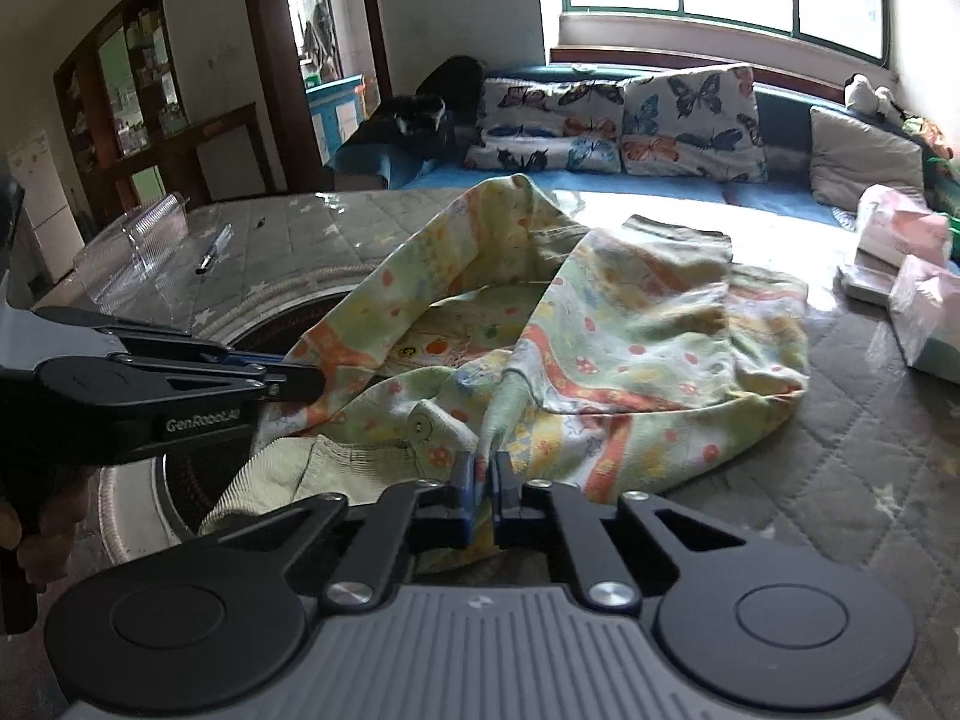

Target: Fold clothes

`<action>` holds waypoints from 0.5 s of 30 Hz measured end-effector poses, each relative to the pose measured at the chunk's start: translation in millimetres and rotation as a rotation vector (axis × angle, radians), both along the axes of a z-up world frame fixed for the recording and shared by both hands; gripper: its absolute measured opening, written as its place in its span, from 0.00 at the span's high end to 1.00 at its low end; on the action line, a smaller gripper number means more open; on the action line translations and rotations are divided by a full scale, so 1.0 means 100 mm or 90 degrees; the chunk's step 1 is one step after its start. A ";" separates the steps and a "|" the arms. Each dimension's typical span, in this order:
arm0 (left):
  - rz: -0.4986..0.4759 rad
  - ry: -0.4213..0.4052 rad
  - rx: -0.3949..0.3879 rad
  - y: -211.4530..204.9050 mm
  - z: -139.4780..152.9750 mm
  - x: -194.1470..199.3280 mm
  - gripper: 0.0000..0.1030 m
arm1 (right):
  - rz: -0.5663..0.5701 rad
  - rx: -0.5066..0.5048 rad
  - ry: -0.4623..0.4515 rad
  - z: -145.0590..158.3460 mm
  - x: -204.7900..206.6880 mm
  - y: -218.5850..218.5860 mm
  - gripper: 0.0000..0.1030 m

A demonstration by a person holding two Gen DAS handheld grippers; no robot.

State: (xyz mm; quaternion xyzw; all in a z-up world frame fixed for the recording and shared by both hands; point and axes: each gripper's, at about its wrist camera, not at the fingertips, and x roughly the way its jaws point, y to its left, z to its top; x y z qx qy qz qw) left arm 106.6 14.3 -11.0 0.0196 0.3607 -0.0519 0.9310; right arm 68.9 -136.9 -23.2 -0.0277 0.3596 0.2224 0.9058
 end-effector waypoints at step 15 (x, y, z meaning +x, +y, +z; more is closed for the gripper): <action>0.006 0.021 -0.015 0.24 0.02 -0.71 0.96 | 0.074 -0.010 0.025 0.08 -0.74 -0.33 0.97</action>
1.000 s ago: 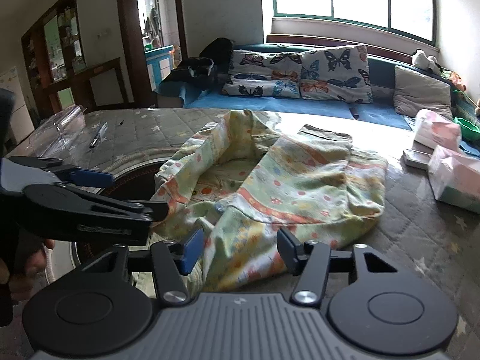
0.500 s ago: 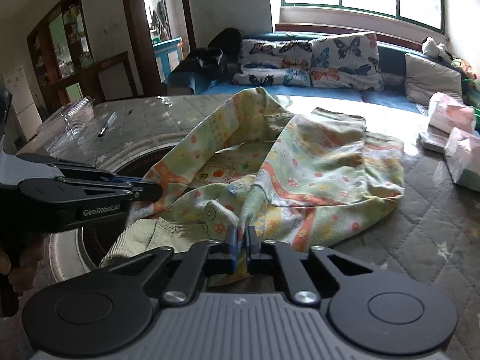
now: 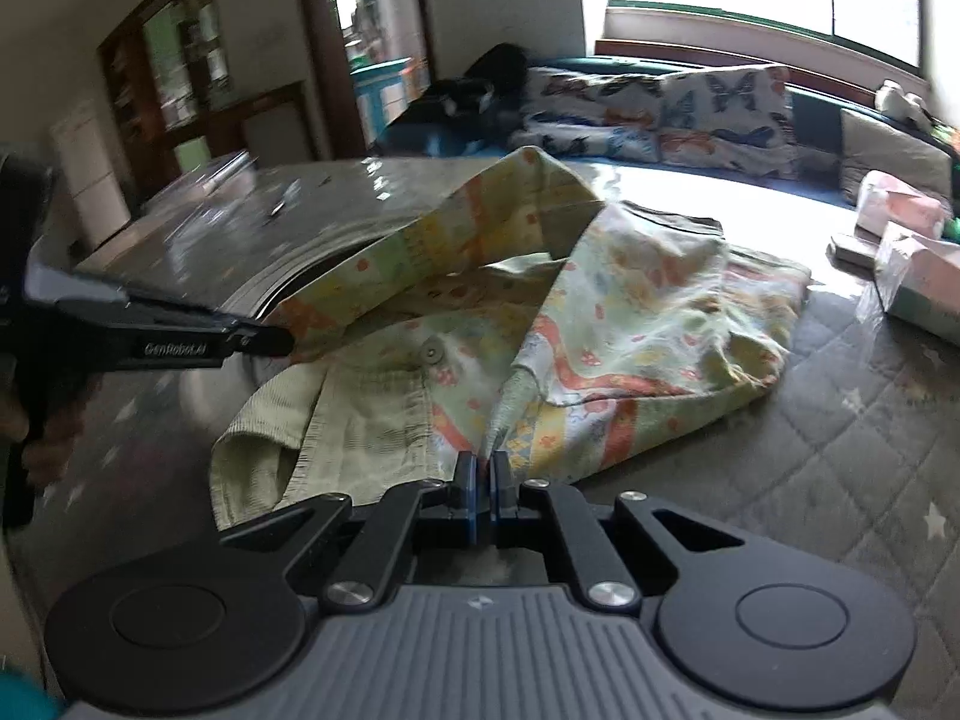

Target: Fold clothes

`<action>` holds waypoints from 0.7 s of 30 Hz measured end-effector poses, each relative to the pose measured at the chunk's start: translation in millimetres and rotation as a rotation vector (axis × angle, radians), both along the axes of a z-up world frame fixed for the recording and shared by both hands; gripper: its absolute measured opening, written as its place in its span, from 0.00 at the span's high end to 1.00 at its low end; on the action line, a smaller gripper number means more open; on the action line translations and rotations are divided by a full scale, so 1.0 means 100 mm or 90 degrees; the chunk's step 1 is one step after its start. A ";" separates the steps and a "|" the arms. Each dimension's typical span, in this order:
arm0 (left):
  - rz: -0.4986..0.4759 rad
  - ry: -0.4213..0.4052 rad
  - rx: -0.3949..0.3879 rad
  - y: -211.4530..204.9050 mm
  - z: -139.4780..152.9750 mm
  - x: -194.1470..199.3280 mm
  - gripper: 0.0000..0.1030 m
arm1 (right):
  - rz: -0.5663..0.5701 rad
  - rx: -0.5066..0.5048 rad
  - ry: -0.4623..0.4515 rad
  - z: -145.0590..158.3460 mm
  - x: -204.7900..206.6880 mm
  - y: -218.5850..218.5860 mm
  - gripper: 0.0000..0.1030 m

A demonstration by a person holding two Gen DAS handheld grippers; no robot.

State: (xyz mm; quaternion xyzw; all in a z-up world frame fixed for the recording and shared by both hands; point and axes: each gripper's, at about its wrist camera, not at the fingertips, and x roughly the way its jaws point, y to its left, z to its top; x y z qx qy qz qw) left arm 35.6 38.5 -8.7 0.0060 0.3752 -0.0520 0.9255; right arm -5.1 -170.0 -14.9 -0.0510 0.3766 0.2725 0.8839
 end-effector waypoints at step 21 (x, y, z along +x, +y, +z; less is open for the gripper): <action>-0.076 -0.058 0.001 -0.62 0.28 0.60 0.29 | -0.053 0.042 -0.025 0.11 0.13 -0.17 0.66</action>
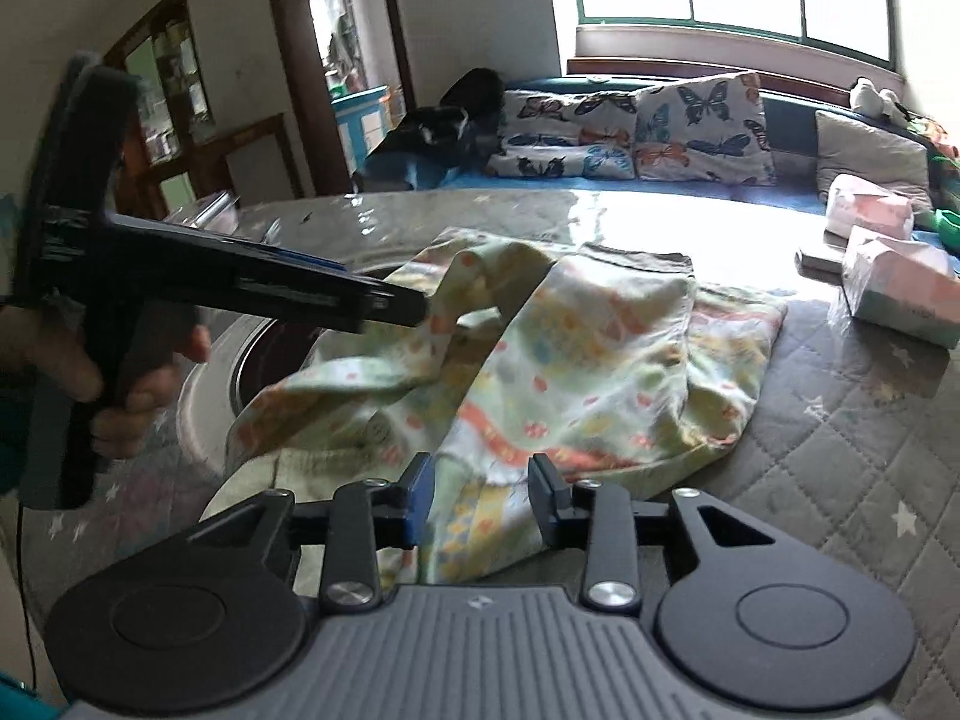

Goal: Fold clothes
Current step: 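Grasp the corduroy sleeve cuff with the left gripper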

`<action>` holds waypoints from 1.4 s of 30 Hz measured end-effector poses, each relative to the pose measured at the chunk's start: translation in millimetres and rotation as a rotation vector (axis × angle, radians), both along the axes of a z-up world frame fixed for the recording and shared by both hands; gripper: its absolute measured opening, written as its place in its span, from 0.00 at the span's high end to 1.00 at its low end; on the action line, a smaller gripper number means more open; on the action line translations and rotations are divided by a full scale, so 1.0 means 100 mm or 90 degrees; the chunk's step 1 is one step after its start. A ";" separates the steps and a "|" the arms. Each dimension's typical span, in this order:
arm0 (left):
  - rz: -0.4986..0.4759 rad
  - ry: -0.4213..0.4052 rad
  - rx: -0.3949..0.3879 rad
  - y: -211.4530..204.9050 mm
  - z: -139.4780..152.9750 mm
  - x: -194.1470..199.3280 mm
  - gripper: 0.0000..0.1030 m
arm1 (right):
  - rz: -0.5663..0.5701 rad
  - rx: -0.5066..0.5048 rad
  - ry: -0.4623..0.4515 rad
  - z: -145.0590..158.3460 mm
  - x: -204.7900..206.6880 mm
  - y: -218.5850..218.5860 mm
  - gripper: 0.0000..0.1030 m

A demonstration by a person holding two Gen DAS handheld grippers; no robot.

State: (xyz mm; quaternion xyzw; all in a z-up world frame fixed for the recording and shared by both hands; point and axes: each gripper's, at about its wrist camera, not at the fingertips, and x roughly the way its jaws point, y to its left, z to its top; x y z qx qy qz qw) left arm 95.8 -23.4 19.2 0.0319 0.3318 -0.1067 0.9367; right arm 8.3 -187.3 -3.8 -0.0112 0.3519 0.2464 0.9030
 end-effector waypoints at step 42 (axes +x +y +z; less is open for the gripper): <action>0.377 -0.036 -0.029 2.12 -0.03 -0.90 0.97 | -0.010 -0.009 -0.007 -0.07 0.19 0.18 0.51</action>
